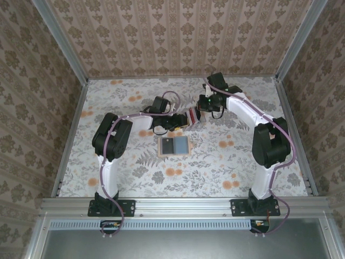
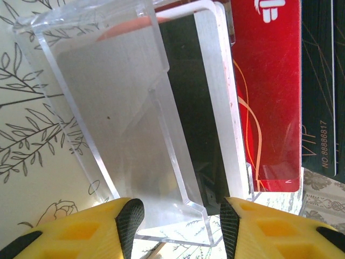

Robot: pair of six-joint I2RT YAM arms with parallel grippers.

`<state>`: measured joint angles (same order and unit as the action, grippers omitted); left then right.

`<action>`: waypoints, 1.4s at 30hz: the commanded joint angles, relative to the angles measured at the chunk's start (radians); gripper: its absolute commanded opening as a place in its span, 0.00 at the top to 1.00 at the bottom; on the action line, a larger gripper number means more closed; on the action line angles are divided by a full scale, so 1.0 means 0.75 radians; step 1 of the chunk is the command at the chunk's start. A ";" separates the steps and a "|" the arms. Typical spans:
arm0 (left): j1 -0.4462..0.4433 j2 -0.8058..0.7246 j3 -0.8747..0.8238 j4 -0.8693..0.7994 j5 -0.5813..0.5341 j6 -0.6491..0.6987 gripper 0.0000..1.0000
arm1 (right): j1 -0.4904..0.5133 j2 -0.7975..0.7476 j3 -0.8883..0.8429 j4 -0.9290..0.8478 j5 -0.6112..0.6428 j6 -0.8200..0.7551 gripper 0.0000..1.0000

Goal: Put the credit cards into the card holder

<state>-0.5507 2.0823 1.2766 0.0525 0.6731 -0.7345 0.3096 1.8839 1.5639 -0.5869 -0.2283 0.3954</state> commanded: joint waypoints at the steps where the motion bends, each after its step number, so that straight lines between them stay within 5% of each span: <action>1: -0.029 -0.026 0.002 -0.051 0.013 -0.010 0.52 | -0.015 -0.071 -0.038 -0.035 0.048 -0.029 1.00; 12: -0.029 -0.133 0.033 -0.115 0.002 0.008 0.51 | -0.044 -0.171 -0.092 0.009 0.078 -0.066 1.00; 21: -0.020 -0.289 0.063 -0.189 -0.021 0.039 0.46 | -0.099 -0.297 -0.140 0.048 -0.077 -0.031 1.00; 31: 0.040 -0.485 -0.136 0.357 0.224 -0.217 0.45 | -0.144 -0.427 -0.292 0.353 -0.638 0.272 1.00; 42: 0.051 -0.471 -0.152 0.576 0.308 -0.373 0.45 | -0.145 -0.406 -0.377 0.656 -0.835 0.508 1.00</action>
<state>-0.5201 1.7409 1.1790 0.3798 0.8608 -0.9508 0.2062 1.5810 1.2945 -0.1890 -0.7723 0.7097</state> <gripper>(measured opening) 0.549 0.050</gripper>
